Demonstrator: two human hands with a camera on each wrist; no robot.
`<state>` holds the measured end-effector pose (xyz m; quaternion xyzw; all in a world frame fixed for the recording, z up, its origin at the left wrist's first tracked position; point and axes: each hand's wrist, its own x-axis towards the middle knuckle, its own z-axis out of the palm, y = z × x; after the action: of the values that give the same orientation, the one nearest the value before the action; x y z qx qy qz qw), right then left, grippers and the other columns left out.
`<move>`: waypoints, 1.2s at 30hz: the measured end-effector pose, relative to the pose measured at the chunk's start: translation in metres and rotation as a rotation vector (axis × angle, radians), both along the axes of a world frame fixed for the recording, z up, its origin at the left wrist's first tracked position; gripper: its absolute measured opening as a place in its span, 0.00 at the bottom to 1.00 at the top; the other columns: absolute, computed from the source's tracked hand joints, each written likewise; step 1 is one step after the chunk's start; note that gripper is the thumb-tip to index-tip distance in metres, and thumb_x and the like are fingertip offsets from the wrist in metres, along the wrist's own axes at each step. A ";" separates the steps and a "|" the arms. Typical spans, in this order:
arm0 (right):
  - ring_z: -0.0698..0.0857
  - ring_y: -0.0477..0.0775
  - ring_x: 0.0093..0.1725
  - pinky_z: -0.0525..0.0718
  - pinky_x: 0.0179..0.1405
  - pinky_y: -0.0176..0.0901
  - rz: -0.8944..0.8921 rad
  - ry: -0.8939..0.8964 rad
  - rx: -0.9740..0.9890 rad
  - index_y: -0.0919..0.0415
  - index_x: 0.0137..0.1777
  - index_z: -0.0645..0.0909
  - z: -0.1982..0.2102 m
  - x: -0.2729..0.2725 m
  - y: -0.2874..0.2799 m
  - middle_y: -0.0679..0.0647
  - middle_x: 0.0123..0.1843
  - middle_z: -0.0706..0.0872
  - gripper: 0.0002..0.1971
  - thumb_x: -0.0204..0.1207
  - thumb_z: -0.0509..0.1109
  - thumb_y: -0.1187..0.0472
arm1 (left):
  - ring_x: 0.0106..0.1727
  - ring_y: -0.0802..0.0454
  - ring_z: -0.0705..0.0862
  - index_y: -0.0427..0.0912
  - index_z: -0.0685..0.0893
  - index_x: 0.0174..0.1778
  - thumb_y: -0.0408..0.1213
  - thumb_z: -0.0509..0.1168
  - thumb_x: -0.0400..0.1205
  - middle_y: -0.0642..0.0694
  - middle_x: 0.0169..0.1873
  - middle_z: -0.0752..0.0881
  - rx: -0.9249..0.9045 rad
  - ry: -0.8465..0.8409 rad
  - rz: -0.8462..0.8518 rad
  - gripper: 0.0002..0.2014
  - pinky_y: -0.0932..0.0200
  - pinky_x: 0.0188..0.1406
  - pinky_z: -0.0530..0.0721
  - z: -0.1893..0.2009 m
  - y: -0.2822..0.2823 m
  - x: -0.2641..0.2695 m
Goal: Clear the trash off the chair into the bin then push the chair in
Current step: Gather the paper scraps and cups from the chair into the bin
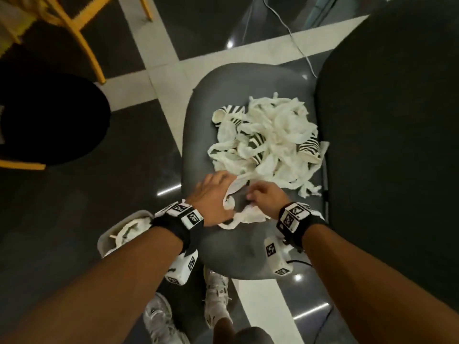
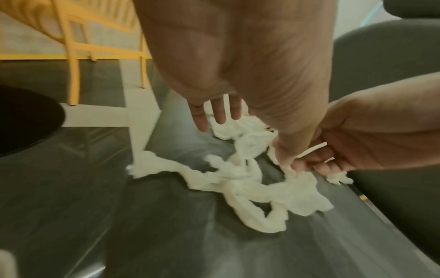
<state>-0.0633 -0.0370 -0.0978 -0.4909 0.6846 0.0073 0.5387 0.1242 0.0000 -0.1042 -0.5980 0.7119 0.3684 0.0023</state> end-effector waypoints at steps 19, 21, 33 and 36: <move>0.63 0.69 0.82 0.67 0.76 0.67 0.463 0.625 -0.658 0.43 0.81 0.69 0.023 -0.061 -0.122 0.56 0.88 0.58 0.34 0.75 0.71 0.62 | 0.54 0.51 0.82 0.51 0.89 0.56 0.42 0.60 0.87 0.51 0.52 0.82 0.127 0.127 0.224 0.12 0.59 0.52 0.76 -0.004 0.005 -0.021; 0.65 0.67 0.80 0.66 0.74 0.66 0.520 0.650 -0.686 0.51 0.68 0.82 0.024 -0.058 -0.123 0.55 0.83 0.69 0.18 0.78 0.69 0.54 | 0.41 0.56 0.79 0.44 0.85 0.36 0.51 0.66 0.85 0.50 0.41 0.77 0.070 0.138 0.290 0.17 0.61 0.39 0.73 -0.003 0.007 -0.014; 0.81 0.58 0.39 0.74 0.42 0.45 0.512 -0.006 -0.666 0.58 0.67 0.70 0.053 0.033 -0.015 0.49 0.41 0.80 0.16 0.80 0.62 0.59 | 0.33 0.48 0.85 0.48 0.79 0.41 0.22 0.61 0.74 0.43 0.38 0.89 0.062 0.380 0.840 0.14 0.55 0.28 0.79 0.018 0.026 0.025; 0.79 0.51 0.41 0.72 0.44 0.41 0.476 -0.152 -0.645 0.55 0.71 0.70 0.053 0.068 0.012 0.48 0.45 0.80 0.18 0.81 0.60 0.61 | 0.43 0.54 0.89 0.57 0.83 0.59 0.34 0.68 0.77 0.52 0.46 0.90 0.124 0.421 0.839 0.17 0.55 0.42 0.86 0.025 0.046 0.046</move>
<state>0.0049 -0.0252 -0.0444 -0.7787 0.4771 -0.1196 0.3896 0.1706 0.0462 -0.0793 -0.7450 0.3705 0.4924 -0.2554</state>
